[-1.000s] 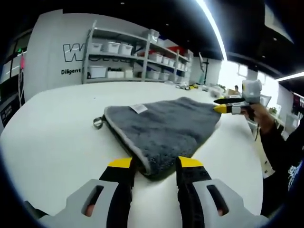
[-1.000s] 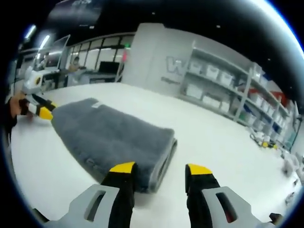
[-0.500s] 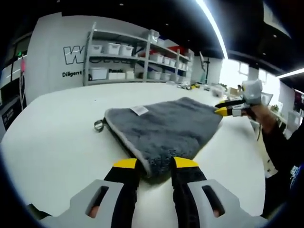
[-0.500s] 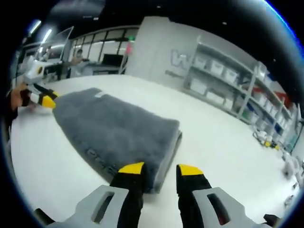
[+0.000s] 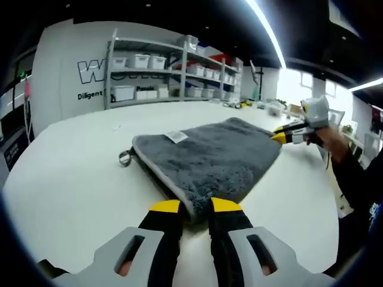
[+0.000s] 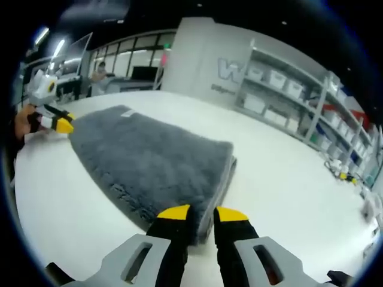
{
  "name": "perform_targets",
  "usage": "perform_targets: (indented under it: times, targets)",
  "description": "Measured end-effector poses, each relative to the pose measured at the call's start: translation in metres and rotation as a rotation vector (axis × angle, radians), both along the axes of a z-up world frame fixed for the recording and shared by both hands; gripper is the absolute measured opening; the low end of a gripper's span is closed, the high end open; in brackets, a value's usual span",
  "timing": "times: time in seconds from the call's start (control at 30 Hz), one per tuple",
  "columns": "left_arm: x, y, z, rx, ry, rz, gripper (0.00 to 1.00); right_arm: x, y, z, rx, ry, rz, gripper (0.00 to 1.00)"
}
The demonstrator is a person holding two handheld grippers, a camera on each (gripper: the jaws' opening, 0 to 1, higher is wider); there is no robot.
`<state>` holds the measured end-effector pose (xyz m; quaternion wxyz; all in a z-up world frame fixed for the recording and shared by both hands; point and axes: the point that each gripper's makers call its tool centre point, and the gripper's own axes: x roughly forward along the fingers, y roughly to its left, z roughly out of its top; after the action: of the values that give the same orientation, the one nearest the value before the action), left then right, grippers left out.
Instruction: Open the folded towel by lifting each exposed corner and separating the folded layers until the towel lies flat within the target outline without major curled edges
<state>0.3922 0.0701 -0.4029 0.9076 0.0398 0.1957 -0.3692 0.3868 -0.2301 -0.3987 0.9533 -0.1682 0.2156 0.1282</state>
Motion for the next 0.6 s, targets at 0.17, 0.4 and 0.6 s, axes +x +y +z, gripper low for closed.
perform_targets:
  times: [0.17,0.4,0.6]
  targets:
    - [0.000,-0.002,0.002,-0.002,-0.034,-0.032,0.09,-0.001,0.000,0.000,-0.054,0.008,0.019,0.06]
    - [-0.002,-0.001,0.002,-0.001,-0.033,-0.031,0.09,0.004,0.000,-0.005,-0.028,0.033,0.027,0.01]
    - [-0.006,-0.003,0.000,0.002,-0.011,-0.042,0.08,0.008,0.000,-0.008,-0.051,0.069,0.059,0.00]
